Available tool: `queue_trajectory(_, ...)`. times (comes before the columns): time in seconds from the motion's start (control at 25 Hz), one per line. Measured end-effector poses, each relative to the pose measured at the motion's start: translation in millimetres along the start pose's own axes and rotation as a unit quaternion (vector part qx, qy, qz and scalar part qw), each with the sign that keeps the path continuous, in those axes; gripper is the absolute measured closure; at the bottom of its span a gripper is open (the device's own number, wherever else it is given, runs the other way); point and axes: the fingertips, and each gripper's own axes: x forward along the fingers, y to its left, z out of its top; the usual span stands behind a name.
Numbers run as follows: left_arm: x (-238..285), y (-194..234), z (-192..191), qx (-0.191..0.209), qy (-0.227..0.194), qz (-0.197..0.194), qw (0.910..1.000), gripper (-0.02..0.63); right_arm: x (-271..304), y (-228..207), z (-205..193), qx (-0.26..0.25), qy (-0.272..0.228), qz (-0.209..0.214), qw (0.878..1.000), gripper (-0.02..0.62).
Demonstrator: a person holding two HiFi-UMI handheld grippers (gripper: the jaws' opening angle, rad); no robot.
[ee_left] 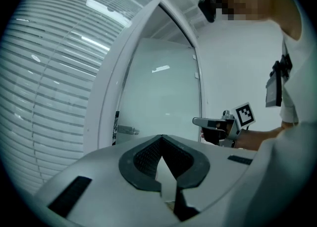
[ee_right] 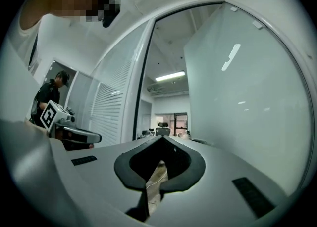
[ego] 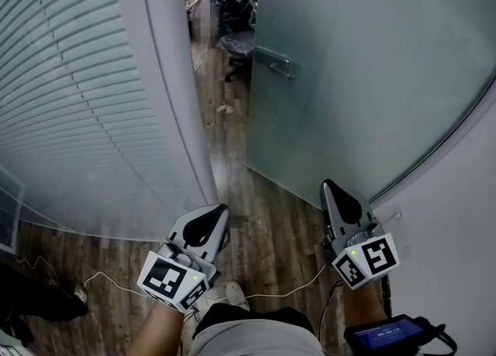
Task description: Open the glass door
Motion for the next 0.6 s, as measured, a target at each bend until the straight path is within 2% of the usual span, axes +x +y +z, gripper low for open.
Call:
queue_trajectory(0.12,-26,-12,9,-0.004,-0.006,0.009,0.9999,0.607,-24,25,21,-0.019,-0.006,0.010,1.000,0.594)
queue_trajectory(0.28,-78,-29,25,-0.014,-0.014,0.021,0.9996,0.607,-60,67,45,-0.018,0.002,0.016,1.000,0.594)
queue_trajectory(0.48,-88,-89,-1,-0.004,-0.013,0.035,0.9993,0.607,-124,52,25,-0.011,-0.010,0.026,1.000,0.594)
queue_trajectory(0.6,-93,-112,-11,0.000,-0.008,0.041,0.9991,0.607,-148,49,21,-0.011,-0.018,0.033,0.999,0.594)
